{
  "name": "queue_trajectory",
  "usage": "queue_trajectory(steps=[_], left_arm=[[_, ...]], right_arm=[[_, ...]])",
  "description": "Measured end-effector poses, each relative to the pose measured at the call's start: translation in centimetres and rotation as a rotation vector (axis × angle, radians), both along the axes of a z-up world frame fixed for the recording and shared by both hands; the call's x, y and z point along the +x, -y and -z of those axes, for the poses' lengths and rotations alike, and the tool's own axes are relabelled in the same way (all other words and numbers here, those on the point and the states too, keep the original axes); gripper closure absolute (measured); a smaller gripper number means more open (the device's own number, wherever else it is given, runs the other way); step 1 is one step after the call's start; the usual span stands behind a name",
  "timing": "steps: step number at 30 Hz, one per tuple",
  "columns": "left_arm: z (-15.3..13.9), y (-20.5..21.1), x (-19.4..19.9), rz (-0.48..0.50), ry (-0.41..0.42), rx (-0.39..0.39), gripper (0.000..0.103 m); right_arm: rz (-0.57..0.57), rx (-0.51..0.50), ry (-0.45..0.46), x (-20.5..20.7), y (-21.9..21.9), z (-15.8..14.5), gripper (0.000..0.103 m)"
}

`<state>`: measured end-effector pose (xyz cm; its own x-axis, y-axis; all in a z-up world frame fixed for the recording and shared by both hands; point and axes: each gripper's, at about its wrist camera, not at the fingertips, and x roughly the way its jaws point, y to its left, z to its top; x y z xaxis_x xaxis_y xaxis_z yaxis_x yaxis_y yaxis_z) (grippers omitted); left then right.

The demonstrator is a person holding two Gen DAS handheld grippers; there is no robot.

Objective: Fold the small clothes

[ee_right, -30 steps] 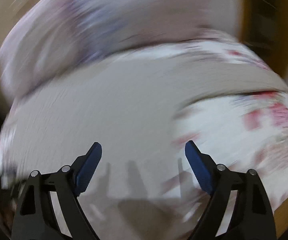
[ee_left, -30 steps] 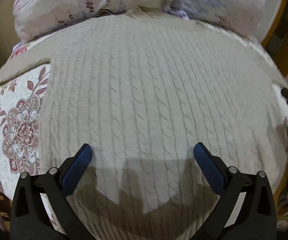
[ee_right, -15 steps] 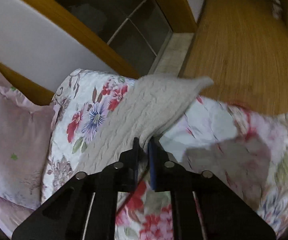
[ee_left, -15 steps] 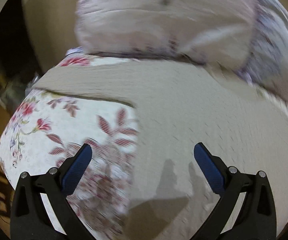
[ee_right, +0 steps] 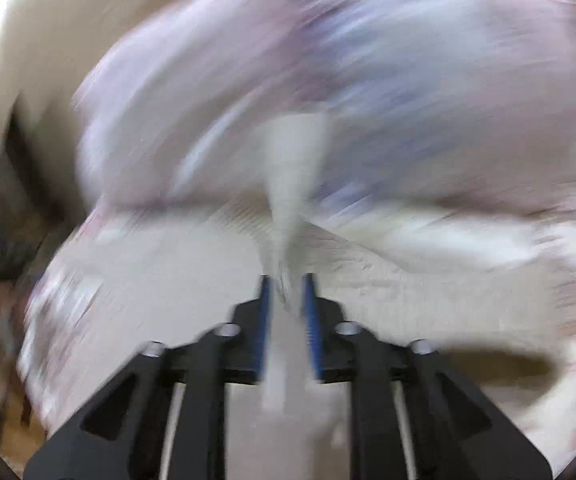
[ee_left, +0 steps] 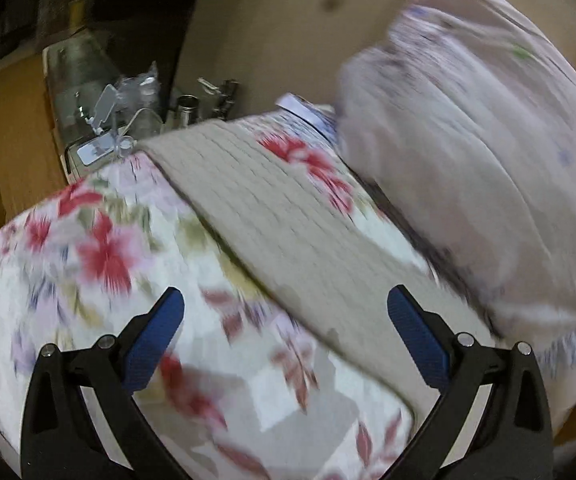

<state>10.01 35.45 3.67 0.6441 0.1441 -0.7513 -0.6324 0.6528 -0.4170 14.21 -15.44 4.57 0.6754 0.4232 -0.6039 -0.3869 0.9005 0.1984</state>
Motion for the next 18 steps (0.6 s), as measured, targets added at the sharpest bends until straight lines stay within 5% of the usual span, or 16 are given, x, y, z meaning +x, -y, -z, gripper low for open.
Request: queue_trajectory(steps=[2,5,9,14,16,18], left_arm=[[0.4,-1.7,0.7,-0.025,-0.006,-0.019,0.003],[1.0,-4.2,1.2,-0.061,-0.015,-0.058,0.007],[1.7,-7.4,1.2,-0.132,0.029,-0.16,0.025],[2.8,-10.9,1.0,-0.205,0.084,-0.277,0.058],[3.2,-11.6,1.5,-0.198,0.081,-0.296,0.084],[2.9,-11.7,1.9,-0.184,0.083,-0.271,0.096]], right_arm=[[-0.063,0.014,-0.051,-1.2,-3.8,1.6,0.057],[-0.051,0.04,-0.094,-1.8,-3.8,2.2,0.044],[0.082,0.019,-0.14,-3.1,-0.5,2.8,0.044],[0.196,0.042,-0.174,-4.3,2.3,3.2,0.043],[0.194,0.023,-0.173,-4.3,2.1,3.3,0.043],[0.178,0.007,-0.172,-4.6,1.7,3.5,0.043]])
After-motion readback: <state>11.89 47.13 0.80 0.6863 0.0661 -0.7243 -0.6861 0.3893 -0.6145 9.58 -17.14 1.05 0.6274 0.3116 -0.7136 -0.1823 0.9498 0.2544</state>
